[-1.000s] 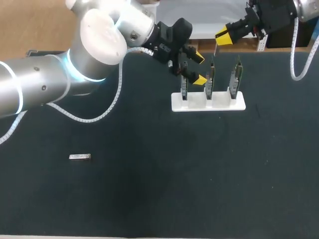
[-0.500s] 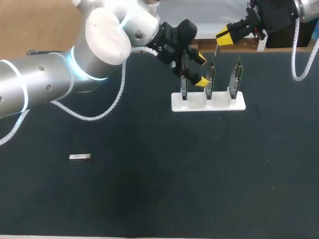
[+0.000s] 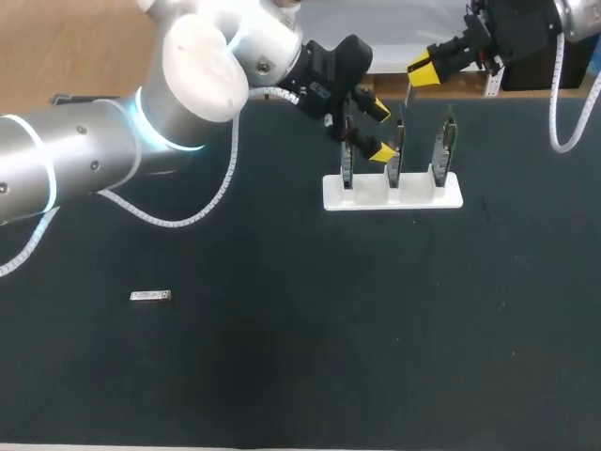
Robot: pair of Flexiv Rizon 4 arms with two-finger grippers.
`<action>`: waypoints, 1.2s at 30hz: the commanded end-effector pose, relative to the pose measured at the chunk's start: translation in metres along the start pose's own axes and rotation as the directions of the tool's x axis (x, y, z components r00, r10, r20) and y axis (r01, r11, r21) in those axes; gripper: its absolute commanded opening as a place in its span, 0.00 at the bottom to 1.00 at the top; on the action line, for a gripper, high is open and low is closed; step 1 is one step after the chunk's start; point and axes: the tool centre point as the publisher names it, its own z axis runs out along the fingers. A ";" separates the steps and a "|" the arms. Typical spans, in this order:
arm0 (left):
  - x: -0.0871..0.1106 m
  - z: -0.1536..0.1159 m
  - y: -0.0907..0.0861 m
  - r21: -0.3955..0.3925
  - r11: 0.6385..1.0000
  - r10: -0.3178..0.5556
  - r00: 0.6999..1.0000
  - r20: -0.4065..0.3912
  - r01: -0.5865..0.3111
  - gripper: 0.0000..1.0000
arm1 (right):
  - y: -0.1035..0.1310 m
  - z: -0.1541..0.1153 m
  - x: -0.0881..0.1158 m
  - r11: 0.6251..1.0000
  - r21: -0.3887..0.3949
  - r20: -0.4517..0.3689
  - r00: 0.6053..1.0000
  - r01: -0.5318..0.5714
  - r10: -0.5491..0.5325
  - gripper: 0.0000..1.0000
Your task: Pick up the optical module with the left hand, and insert it into the network port with the right hand.
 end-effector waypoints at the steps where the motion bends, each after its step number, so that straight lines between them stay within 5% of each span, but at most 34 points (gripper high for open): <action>1: -0.001 0.000 0.002 -0.005 1.000 -0.003 1.000 -0.001 0.003 1.00 | 0.001 -0.001 0.000 1.000 0.002 -0.002 1.000 0.000 0.000 0.00; 36: -0.001 -0.001 0.005 -0.019 1.000 -0.013 1.000 -0.012 0.013 1.00 | 0.007 0.015 0.004 0.999 -0.049 -0.005 1.000 0.022 -0.022 0.00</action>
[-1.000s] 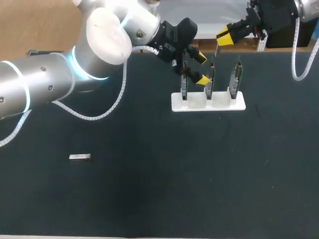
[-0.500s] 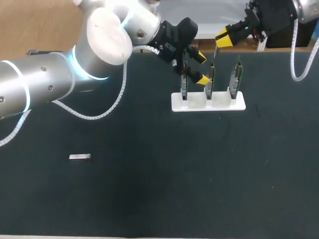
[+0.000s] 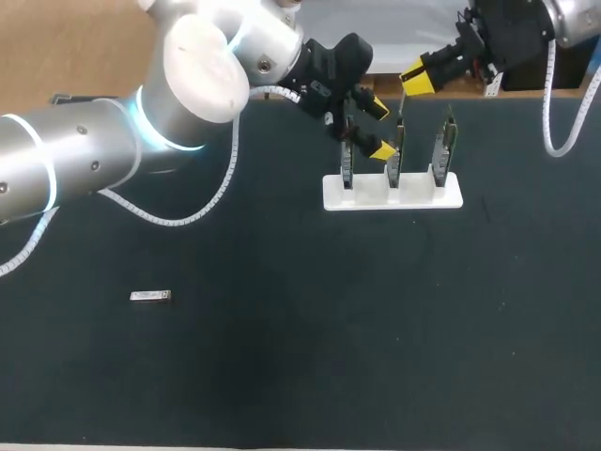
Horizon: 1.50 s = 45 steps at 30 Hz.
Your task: Pick up the optical module with the left hand, and insert it into the network port with the right hand.
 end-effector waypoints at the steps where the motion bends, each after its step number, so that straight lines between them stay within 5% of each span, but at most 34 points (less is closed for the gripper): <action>1: -0.001 0.000 0.001 0.000 1.000 -0.001 1.000 -0.003 0.001 1.00 | -0.003 0.002 0.001 1.000 -0.012 -0.001 1.000 -0.001 0.001 0.00; 45: -0.001 0.000 0.001 0.000 1.000 -0.001 1.000 -0.003 0.001 1.00 | -0.002 0.014 0.013 1.000 0.018 -0.119 0.993 0.004 -0.002 0.00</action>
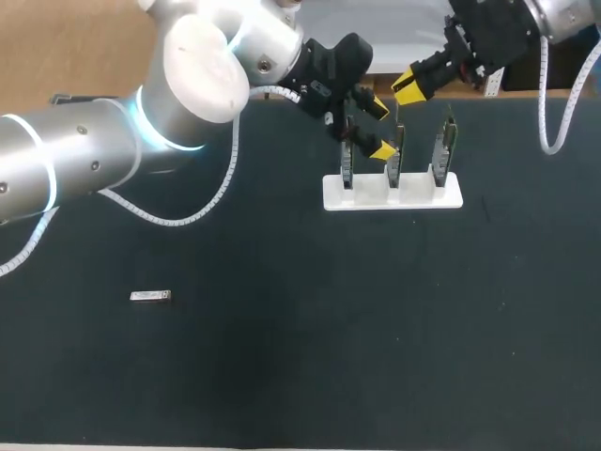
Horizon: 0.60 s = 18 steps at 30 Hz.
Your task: Pick up the optical module with the left hand, and insert it into the network port with the right hand.
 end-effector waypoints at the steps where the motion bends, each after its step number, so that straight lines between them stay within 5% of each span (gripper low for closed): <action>1: -0.001 0.000 0.001 0.000 1.000 -0.001 1.000 -0.004 0.001 1.00 | 0.003 0.001 0.001 1.000 0.009 -0.003 1.000 -0.002 0.002 0.00; 18: -0.001 0.000 0.001 0.000 1.000 -0.001 1.000 -0.004 0.001 1.00 | 0.001 -0.002 0.000 0.999 0.041 0.012 1.000 -0.005 0.005 0.00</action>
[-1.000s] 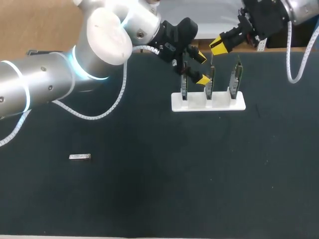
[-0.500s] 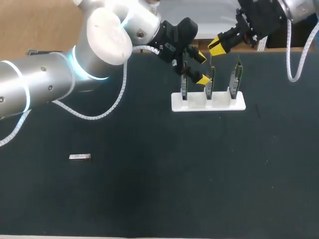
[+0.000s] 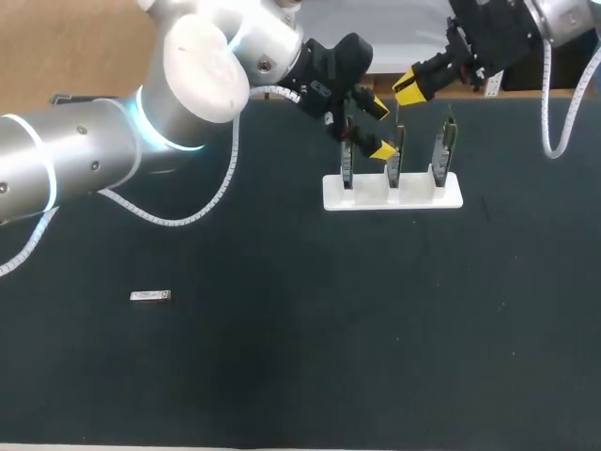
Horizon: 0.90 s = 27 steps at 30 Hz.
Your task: Pick up the optical module with the left hand, and insert it into the network port with the right hand.
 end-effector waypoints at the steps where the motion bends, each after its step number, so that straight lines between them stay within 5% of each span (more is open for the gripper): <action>1: -0.001 0.000 0.001 0.000 1.000 -0.001 1.000 -0.004 0.001 1.00 | 0.003 -0.002 -0.003 1.000 0.017 0.008 1.000 0.011 -0.011 0.00; 27: -0.001 0.000 0.001 0.000 1.000 -0.001 1.000 -0.004 0.001 1.00 | 0.002 0.000 -0.001 1.000 0.024 0.012 1.000 -0.006 0.006 0.00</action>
